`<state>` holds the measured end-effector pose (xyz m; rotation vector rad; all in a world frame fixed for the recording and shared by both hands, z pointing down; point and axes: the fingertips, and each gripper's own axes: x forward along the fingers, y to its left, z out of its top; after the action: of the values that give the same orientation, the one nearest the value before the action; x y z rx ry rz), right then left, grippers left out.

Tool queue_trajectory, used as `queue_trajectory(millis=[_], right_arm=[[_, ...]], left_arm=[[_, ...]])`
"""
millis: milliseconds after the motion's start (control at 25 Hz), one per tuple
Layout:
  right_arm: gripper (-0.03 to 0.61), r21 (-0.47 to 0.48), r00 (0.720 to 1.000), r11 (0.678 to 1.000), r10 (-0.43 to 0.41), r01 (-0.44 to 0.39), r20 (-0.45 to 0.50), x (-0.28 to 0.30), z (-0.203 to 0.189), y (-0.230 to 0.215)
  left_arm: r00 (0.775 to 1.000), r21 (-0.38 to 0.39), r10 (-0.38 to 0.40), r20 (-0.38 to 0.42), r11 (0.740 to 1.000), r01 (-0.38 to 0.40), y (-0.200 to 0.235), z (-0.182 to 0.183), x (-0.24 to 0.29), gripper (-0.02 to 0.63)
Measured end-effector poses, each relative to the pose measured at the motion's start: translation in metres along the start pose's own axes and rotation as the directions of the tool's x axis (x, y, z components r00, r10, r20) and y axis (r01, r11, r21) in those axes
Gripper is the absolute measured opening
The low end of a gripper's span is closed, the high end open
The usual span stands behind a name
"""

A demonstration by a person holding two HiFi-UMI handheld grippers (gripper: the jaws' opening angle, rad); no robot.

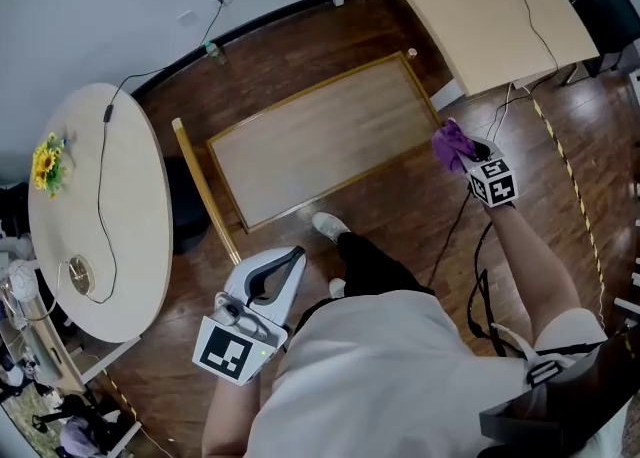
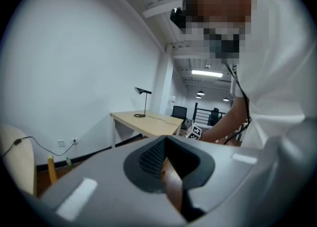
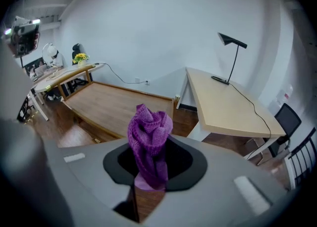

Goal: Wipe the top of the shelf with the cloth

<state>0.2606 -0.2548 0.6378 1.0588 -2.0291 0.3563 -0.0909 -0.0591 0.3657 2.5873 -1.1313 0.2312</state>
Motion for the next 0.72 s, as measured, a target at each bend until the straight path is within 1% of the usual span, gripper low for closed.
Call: queue_trajectory(millis=[120, 240, 320, 440, 560, 720], right_arm=[[0.089, 0.035, 0.997, 0.999, 0.002, -0.004, 0.074, -0.046, -0.002, 0.025], [0.089, 0.074, 0.986, 0.997, 0.002, -0.015, 0.164, -0.102, -0.009, 0.06], [0.089, 0.101, 0.978, 0.994, 0.007, -0.029, 0.21, -0.143, -0.019, 0.088], [0.089, 0.136, 0.965, 0.989, 0.021, -0.059, 0.263, -0.199, -0.033, 0.126], [0.089, 0.125, 0.953, 0.989, 0.041, -0.082, 0.301, -0.248, -0.044, 0.16], [0.089, 0.095, 0.931, 0.991, 0.053, -0.094, 0.362, -0.303, -0.042, 0.182]], left_arm=[[1.0, 0.026, -0.001, 0.025, 1.0, 0.001, -0.031, -0.008, -0.027, 0.021], [0.999, 0.051, -0.007, 0.047, 0.999, 0.004, -0.067, -0.019, -0.059, 0.021], [0.999, 0.06, -0.011, 0.047, 0.998, 0.009, -0.09, -0.03, -0.083, 0.021], [0.999, 0.053, -0.012, 0.04, 0.999, 0.01, -0.118, -0.047, -0.109, 0.021], [0.998, 0.044, -0.017, 0.053, 0.999, 0.015, -0.147, -0.053, -0.127, 0.021], [0.998, 0.044, -0.025, 0.052, 0.999, 0.023, -0.18, -0.064, -0.144, 0.021]])
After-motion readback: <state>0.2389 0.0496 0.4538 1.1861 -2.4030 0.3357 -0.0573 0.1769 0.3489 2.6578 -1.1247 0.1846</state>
